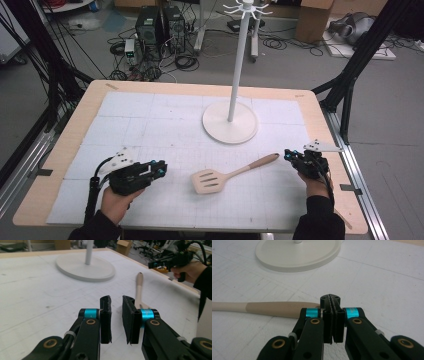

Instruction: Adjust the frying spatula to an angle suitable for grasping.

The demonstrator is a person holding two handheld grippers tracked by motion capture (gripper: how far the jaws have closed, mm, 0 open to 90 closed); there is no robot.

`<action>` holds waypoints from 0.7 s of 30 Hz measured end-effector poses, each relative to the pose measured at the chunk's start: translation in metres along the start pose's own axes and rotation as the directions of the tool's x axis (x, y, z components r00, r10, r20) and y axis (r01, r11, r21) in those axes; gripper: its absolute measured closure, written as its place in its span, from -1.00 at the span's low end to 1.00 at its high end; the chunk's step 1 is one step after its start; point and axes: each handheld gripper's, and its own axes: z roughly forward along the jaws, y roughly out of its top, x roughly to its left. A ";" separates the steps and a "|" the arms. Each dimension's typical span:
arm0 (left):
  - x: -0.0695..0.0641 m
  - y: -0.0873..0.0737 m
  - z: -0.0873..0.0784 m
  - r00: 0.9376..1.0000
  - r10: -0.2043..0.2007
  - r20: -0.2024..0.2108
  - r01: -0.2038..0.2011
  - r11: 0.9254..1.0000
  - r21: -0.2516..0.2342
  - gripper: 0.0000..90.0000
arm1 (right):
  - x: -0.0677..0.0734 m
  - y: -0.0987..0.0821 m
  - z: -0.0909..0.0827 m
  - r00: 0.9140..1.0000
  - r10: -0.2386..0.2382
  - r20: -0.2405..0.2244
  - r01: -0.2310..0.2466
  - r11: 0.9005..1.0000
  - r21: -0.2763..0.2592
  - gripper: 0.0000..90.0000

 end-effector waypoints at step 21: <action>-0.056 -0.006 0.082 0.992 0.084 0.096 -0.106 0.961 0.254 0.90 | -0.003 0.000 0.001 0.999 0.021 0.047 -0.021 1.000 -0.012 0.95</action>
